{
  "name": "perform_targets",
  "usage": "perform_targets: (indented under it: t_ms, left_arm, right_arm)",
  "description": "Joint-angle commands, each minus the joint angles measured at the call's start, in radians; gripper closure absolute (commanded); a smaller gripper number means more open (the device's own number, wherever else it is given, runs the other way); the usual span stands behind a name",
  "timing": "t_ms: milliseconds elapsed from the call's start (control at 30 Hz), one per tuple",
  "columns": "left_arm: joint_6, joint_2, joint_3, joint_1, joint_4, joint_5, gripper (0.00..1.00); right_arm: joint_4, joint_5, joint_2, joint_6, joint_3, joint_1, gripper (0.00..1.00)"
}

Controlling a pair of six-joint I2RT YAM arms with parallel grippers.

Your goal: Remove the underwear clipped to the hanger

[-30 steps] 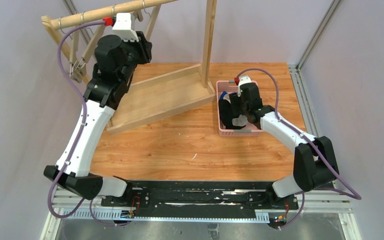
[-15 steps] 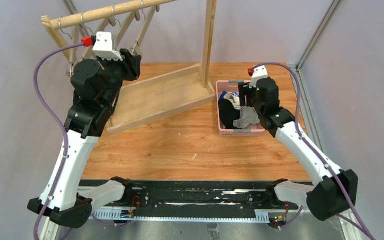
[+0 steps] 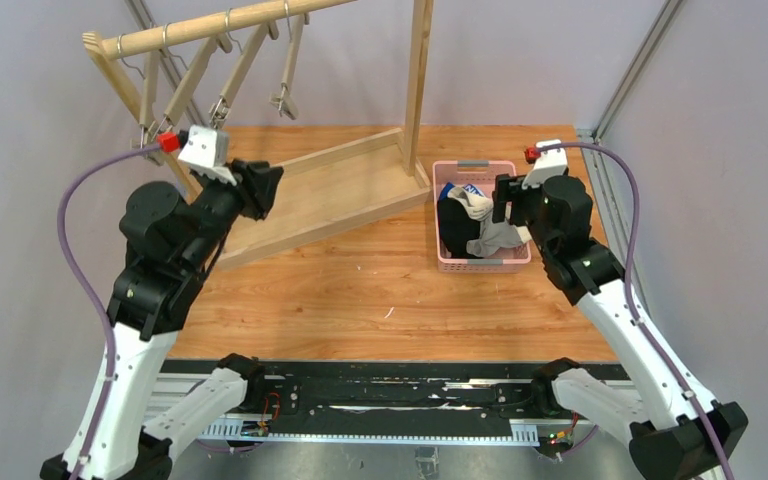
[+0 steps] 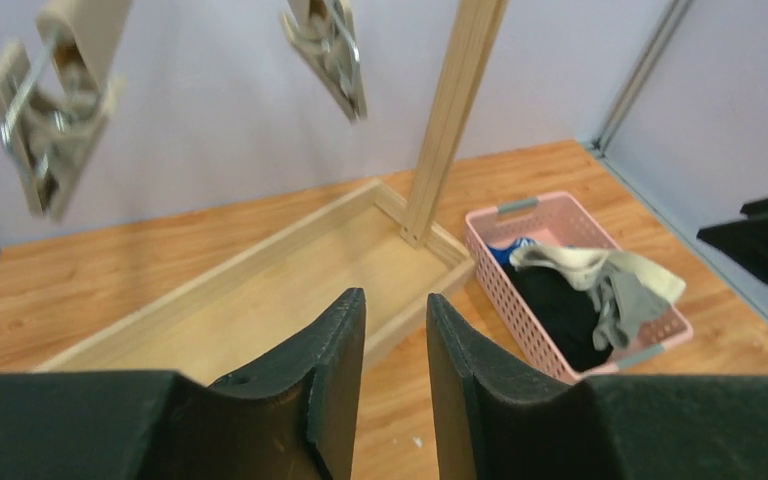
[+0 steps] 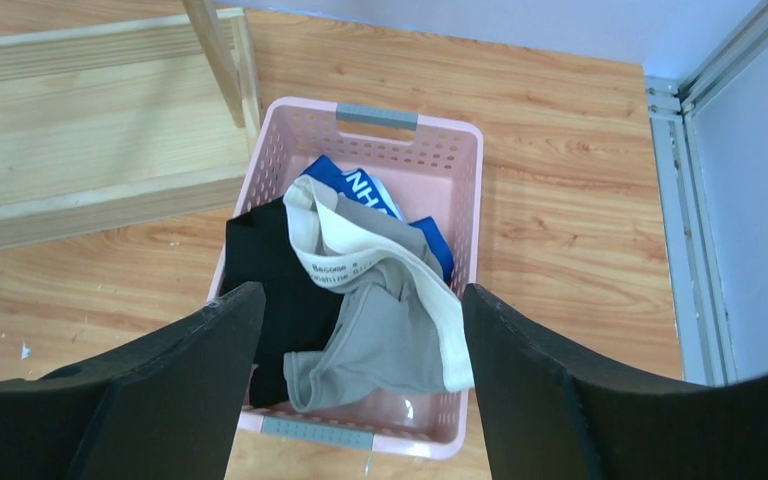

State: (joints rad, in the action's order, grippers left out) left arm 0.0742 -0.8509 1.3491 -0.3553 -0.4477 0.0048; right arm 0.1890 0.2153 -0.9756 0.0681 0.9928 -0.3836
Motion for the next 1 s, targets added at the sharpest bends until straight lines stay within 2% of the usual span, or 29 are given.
perform_targets:
  t_ms: [0,267,433,700,967]
  left_arm:
    - [-0.013,0.154,-0.119,-0.002,-0.035,0.05,0.64]
    - [-0.022,0.349,-0.306,-0.002,-0.19,-0.09,0.63]
    - [0.003,0.415,-0.409,-0.002,-0.196,-0.093,0.62]
    - [0.018,0.471,-0.454,-0.002,-0.248,-0.133,0.61]
    - [0.029,0.468,-0.498,-0.002,-0.234,-0.126,0.6]
  right_arm:
    - [0.042,-0.012,0.086,0.046,-0.049,-0.015,0.26]
    - [0.11,0.004,0.213,0.08,-0.115,-0.039,0.25]
    - [0.134,0.036,0.306,0.086,-0.157,-0.043,0.25]
    - [0.175,0.088,0.393,0.089,-0.184,-0.044,0.25]
    - [0.205,0.128,0.372,0.093,-0.189,-0.043,0.25]
